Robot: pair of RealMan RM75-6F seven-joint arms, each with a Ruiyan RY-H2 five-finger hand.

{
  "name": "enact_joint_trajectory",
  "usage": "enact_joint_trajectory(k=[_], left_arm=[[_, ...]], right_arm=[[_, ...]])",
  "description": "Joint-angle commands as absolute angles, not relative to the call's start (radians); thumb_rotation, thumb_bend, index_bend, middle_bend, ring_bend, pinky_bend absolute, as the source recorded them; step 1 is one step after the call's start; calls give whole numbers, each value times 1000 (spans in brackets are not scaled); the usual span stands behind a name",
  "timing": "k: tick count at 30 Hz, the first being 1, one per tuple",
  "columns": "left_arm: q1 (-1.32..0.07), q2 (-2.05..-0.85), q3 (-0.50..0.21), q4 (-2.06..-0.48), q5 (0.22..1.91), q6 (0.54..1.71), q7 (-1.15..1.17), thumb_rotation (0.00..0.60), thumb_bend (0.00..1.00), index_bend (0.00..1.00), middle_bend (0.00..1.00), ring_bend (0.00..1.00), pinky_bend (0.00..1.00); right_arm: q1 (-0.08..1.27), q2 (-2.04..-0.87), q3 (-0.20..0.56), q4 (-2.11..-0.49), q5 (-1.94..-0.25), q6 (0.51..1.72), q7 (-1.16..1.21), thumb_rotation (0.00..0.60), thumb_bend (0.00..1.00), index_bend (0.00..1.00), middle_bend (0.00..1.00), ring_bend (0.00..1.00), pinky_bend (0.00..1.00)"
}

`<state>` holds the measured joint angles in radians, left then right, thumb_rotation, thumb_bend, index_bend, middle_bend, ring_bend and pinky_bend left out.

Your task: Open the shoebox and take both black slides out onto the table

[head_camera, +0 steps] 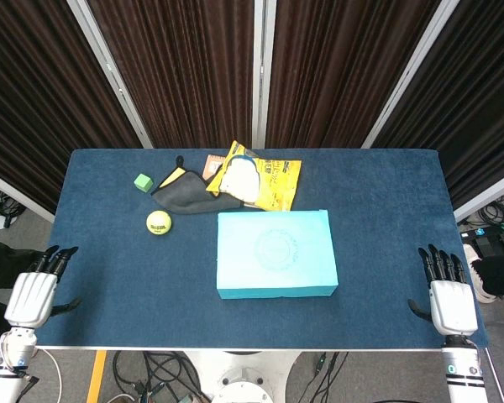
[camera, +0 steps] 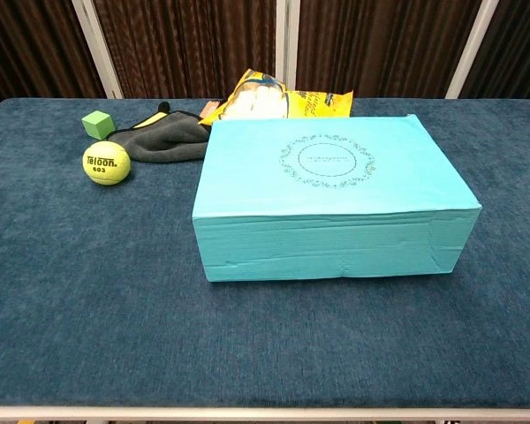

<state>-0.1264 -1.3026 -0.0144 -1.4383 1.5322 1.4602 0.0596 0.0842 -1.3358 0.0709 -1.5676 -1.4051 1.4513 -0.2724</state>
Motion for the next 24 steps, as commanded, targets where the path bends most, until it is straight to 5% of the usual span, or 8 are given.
enact_joint_trajectory(k=[1, 15, 24], left_arm=[[-127, -1304, -15, -1432, 1537, 1465, 68, 600, 0, 116, 173, 114, 340], [-129, -1312, -19, -1420, 1554, 1487, 102, 600, 0, 116, 172, 114, 321], [-128, -1301, -20, -1428, 1547, 1485, 97, 600, 0, 116, 172, 114, 321]], right_arm=[[84, -1337, 71, -1567, -1404, 1450, -272, 600, 67, 0, 0, 0, 0], [127, -1345, 101, -1561, -1402, 1422, -319, 600, 73, 0, 0, 0, 0], [215, -1450, 157, -1463, -1447, 1415, -316, 600, 84, 0, 0, 0, 0]])
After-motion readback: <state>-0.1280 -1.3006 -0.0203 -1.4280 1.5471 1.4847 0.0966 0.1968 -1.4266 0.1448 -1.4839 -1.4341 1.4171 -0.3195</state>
